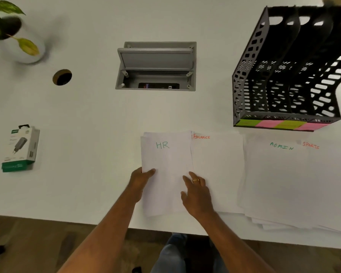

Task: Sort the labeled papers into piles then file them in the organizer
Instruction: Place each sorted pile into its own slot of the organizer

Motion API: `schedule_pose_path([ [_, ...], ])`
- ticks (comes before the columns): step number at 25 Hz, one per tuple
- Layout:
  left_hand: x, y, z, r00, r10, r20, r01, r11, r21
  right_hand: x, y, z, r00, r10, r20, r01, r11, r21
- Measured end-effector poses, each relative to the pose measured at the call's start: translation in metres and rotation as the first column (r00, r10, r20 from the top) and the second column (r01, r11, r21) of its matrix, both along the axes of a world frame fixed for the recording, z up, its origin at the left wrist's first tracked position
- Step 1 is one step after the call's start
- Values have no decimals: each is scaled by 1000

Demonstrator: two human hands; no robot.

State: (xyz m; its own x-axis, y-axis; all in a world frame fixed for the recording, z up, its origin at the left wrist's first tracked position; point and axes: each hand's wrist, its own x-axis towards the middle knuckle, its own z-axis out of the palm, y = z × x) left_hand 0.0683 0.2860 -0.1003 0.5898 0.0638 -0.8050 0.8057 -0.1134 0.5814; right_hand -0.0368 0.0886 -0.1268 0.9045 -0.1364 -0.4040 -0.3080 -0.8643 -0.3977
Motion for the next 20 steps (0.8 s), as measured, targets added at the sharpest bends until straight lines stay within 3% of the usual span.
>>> schedule_pose_path([
  [3,3,4,-1,999,-41,-21,39,996,-78,0,-1,-1,1000,-4,26,4,1000,-14],
  [7,12,9,8,997,-19,75,27,993,-111,16,-8,8,970,-221,104,189,948,256],
  [9,21,19,20,991,-24,134,42,990,-136,34,-13,17,909,-405,98,340,857,388],
  [12,35,41,42,966,-88,243,136,973,-188,68,-18,39,815,-579,1,452,636,625],
  [15,49,63,66,933,-119,339,198,957,-210,102,-22,70,839,-538,-88,399,496,772],
  [20,59,65,99,889,-87,449,205,954,-221,125,-13,112,916,-391,-96,248,361,899],
])
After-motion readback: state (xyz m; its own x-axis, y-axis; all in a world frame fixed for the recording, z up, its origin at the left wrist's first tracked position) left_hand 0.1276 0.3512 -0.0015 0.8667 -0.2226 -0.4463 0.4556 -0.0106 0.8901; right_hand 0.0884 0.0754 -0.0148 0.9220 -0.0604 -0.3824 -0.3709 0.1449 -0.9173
